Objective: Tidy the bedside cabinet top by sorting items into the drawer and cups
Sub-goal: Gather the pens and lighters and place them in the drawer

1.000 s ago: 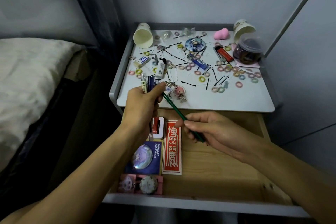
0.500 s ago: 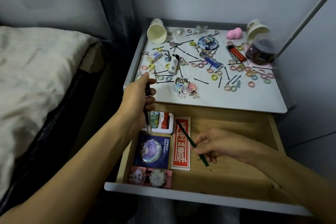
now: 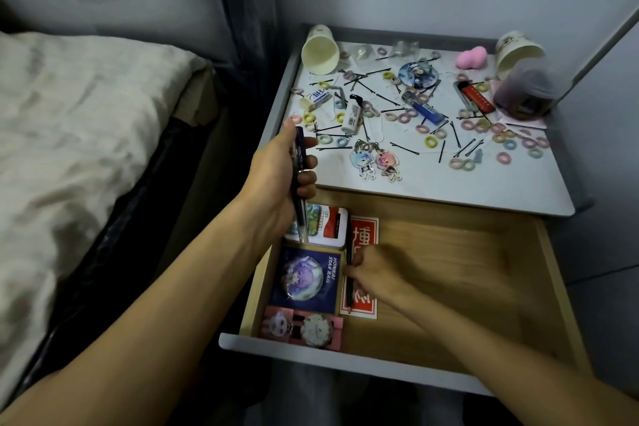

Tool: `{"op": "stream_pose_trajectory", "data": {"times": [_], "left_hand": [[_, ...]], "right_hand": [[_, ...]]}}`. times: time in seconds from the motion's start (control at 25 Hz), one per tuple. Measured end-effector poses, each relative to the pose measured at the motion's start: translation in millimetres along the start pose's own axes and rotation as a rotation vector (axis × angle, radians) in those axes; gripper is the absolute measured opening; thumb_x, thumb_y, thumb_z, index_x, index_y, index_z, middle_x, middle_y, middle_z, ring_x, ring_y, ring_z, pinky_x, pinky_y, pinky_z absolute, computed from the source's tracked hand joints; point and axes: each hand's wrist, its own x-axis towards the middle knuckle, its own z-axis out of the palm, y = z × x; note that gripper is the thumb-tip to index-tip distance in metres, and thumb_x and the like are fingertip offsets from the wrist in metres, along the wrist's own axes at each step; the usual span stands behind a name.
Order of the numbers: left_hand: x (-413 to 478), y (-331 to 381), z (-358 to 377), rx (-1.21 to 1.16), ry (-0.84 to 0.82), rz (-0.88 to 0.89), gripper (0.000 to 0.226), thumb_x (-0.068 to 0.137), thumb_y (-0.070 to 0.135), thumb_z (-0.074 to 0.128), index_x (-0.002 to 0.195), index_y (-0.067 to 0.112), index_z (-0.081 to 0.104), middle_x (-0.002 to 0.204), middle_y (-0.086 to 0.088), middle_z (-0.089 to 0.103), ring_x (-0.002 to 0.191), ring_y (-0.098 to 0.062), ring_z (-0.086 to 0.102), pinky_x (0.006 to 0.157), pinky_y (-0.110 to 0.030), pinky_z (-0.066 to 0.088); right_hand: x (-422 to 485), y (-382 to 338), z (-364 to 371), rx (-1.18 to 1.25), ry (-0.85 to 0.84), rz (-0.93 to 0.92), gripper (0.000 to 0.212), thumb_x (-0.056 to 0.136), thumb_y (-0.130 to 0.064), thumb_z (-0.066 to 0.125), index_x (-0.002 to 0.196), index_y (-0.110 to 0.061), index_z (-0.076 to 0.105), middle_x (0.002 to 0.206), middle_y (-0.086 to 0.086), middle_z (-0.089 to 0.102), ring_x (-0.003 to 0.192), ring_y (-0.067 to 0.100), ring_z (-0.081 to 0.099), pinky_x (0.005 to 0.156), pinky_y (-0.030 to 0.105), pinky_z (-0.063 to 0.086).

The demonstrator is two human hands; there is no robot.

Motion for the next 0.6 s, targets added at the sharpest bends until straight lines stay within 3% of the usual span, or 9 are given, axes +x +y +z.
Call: {"op": "stream_pose_trajectory", "data": {"times": [0.12, 0.2, 0.4, 0.6], "left_hand": [[1.8, 0.8, -1.8, 0.008, 0.021, 0.01, 0.043, 0.101, 0.046, 0.043, 0.109, 0.006, 0.058, 0.064, 0.0, 0.046, 0.044, -0.007, 0.033, 0.038, -0.019, 0.026], [2.8, -0.2, -2.0, 0.013, 0.027, 0.008, 0.043, 0.101, 0.046, 0.042, 0.109, 0.007, 0.058, 0.065, 0.0, 0.046, 0.044, -0.007, 0.034, 0.039, -0.019, 0.026], [4.0, -6.7, -0.3, 0.002, 0.029, -0.013, 0.042, 0.103, 0.043, 0.039, 0.112, 0.006, 0.056, 0.067, -0.001, 0.046, 0.044, -0.008, 0.036, 0.041, -0.02, 0.027], [6.0, -12.9, 3.0, -0.069, 0.013, -0.022, 0.037, 0.103, 0.04, 0.038, 0.109, 0.009, 0.056, 0.067, -0.003, 0.048, 0.049, -0.01, 0.039, 0.045, -0.021, 0.03]], "right_hand": [[1.0, 0.9, 6.7, -0.118, 0.104, -0.052, 0.015, 0.093, -0.022, 0.063, 0.084, -0.01, 0.061, 0.081, 0.006, 0.066, 0.072, 0.019, 0.066, 0.067, 0.032, 0.057], [-0.8, 2.3, 8.2, -0.166, 0.129, -0.089, 0.015, 0.093, -0.024, 0.064, 0.085, -0.011, 0.061, 0.082, 0.004, 0.065, 0.071, 0.016, 0.064, 0.063, 0.029, 0.053], [-3.1, 3.5, 6.0, -0.179, 0.113, -0.143, 0.018, 0.095, -0.023, 0.061, 0.094, -0.007, 0.067, 0.091, 0.007, 0.07, 0.076, 0.016, 0.069, 0.074, 0.035, 0.059], [-22.1, -16.8, -24.3, -0.268, 0.025, -0.191, 0.019, 0.098, -0.024, 0.056, 0.095, -0.01, 0.068, 0.089, 0.005, 0.071, 0.07, 0.011, 0.066, 0.062, 0.022, 0.053]]}}
